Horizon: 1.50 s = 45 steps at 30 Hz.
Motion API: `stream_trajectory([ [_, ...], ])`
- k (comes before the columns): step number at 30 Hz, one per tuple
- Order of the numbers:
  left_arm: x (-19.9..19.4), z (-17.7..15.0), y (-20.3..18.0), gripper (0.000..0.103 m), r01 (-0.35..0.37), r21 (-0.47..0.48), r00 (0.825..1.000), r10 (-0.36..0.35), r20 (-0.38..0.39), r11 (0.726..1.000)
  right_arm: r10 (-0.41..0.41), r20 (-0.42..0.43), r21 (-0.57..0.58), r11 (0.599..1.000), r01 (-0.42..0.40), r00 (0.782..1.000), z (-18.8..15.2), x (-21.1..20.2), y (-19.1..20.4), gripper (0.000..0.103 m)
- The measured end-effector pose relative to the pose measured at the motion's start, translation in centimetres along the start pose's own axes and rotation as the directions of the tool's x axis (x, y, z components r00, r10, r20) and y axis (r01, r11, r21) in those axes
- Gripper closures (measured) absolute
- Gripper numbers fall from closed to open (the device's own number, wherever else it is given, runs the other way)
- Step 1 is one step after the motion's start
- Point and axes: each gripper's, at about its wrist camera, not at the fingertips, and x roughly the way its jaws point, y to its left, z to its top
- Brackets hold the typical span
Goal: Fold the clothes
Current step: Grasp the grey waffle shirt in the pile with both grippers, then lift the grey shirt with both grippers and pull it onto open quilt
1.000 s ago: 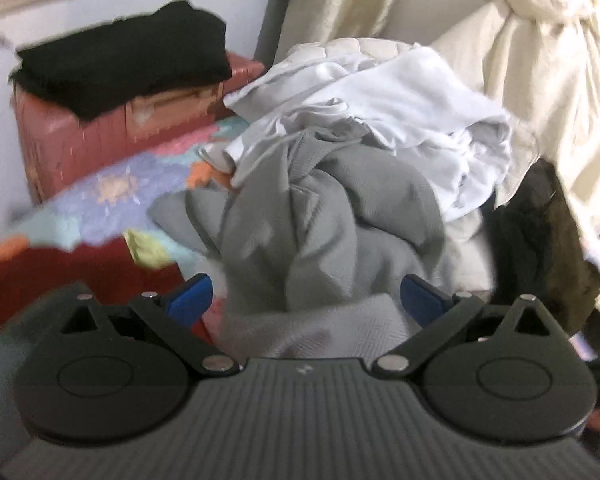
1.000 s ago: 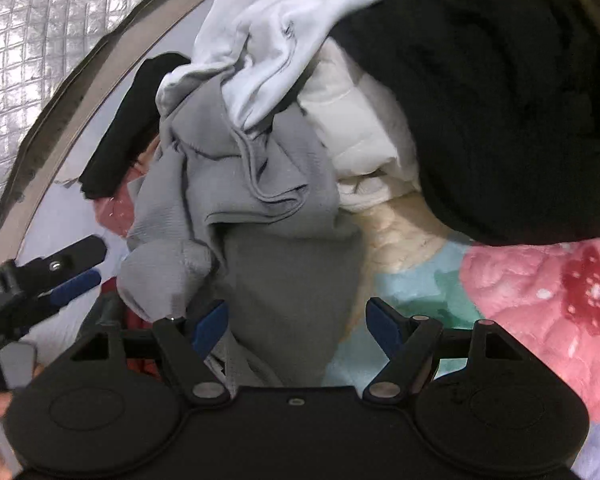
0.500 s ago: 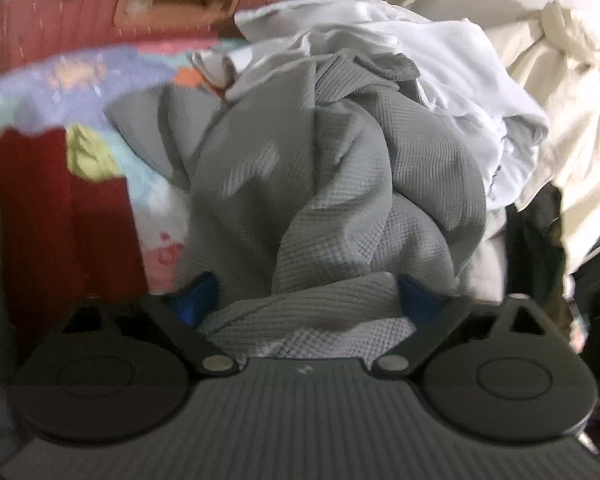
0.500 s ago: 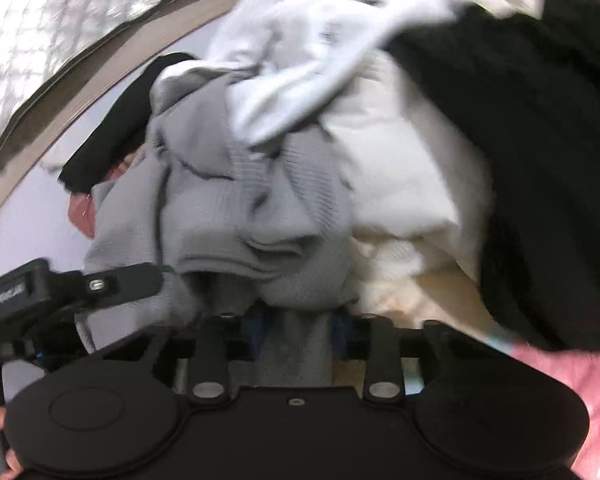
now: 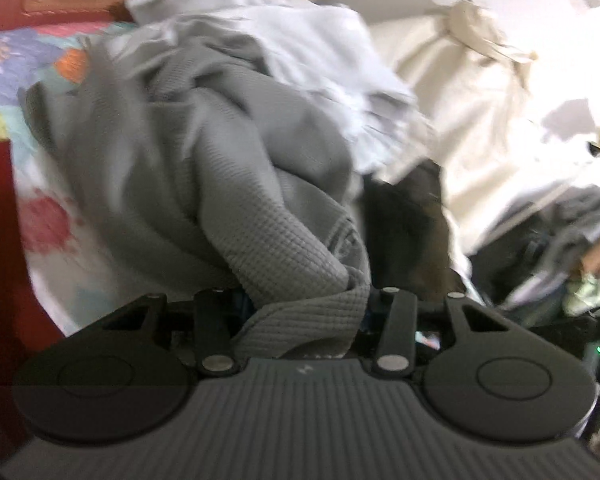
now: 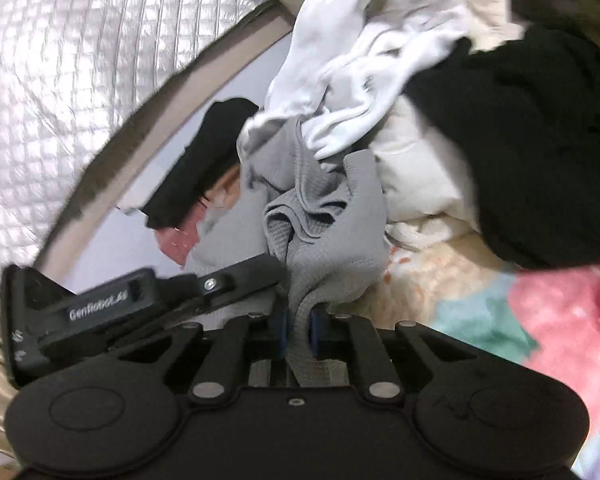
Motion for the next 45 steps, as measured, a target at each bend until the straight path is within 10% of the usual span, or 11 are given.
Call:
stream_trajectory([
  [16, -1.7, -14.8, -15.2, 0.061, 0.109, 0.144, 0.970, -0.073, -0.233, 0.984, -0.124, 0.087, 0.048, 0.992, 0.120, 0.988, -11.2, -22.0, -2.6, 0.089],
  [36, -6.4, -21.7, -21.6, 0.073, -0.030, 0.254, 0.994, 0.056, -0.098, 0.967, -0.260, 0.156, -0.114, 0.954, 0.279, 0.953, -15.6, -28.6, -0.5, 0.090],
  [45, -9.1, -18.3, -29.7, 0.092, -0.032, 0.419, 0.999, 0.023, 0.025, 0.908, -0.403, 0.221, -0.338, 0.823, 0.457, 0.888, -10.4, -35.5, 2.2, 0.092],
])
